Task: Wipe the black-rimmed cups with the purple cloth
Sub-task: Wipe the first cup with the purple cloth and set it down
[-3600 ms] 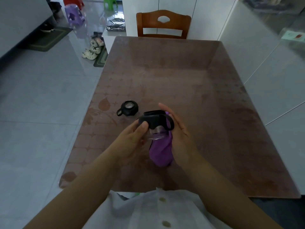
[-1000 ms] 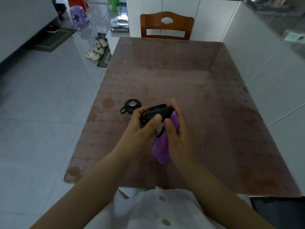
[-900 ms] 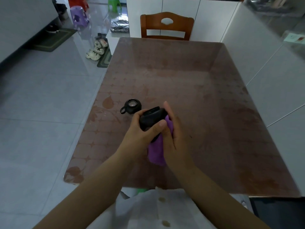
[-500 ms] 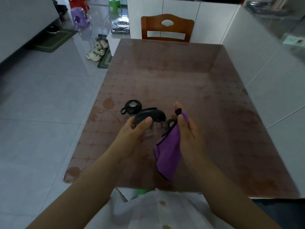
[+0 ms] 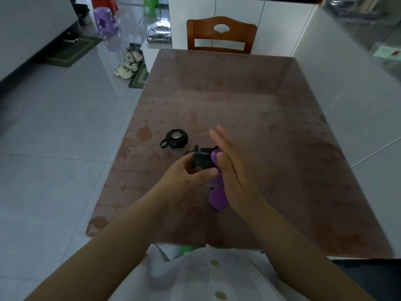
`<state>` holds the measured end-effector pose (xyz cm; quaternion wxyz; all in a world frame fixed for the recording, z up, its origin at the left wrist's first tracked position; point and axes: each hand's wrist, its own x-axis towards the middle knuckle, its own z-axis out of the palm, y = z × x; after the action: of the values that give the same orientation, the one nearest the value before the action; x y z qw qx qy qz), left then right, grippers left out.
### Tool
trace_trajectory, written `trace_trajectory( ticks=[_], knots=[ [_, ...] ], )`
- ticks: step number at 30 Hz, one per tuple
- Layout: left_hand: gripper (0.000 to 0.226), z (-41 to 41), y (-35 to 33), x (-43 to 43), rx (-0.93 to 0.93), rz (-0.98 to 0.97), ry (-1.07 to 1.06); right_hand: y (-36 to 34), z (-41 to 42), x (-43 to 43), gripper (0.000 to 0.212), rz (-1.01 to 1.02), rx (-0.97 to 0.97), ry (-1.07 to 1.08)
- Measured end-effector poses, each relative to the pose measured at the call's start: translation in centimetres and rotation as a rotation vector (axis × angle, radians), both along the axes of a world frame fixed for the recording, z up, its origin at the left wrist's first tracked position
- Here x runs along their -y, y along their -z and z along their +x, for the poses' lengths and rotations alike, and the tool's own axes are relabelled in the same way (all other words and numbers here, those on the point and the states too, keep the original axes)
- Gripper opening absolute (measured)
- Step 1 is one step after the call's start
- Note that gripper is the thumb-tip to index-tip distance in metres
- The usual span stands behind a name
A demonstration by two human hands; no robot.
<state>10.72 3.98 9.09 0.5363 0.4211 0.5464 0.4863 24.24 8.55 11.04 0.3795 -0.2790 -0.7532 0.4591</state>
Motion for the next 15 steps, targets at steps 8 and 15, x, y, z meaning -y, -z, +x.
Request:
trace_trajectory(
  ticks=[8,15],
  knots=[
    [0.094,-0.1,0.9,0.4,0.174,-0.015,-0.06,1.0,0.9,0.1,0.036,-0.16,-0.081,-0.005],
    [0.077,0.1,0.7,0.8,0.274,-0.099,-0.14,0.7,1.3,0.0,0.032,-0.24,-0.141,0.189]
  ],
)
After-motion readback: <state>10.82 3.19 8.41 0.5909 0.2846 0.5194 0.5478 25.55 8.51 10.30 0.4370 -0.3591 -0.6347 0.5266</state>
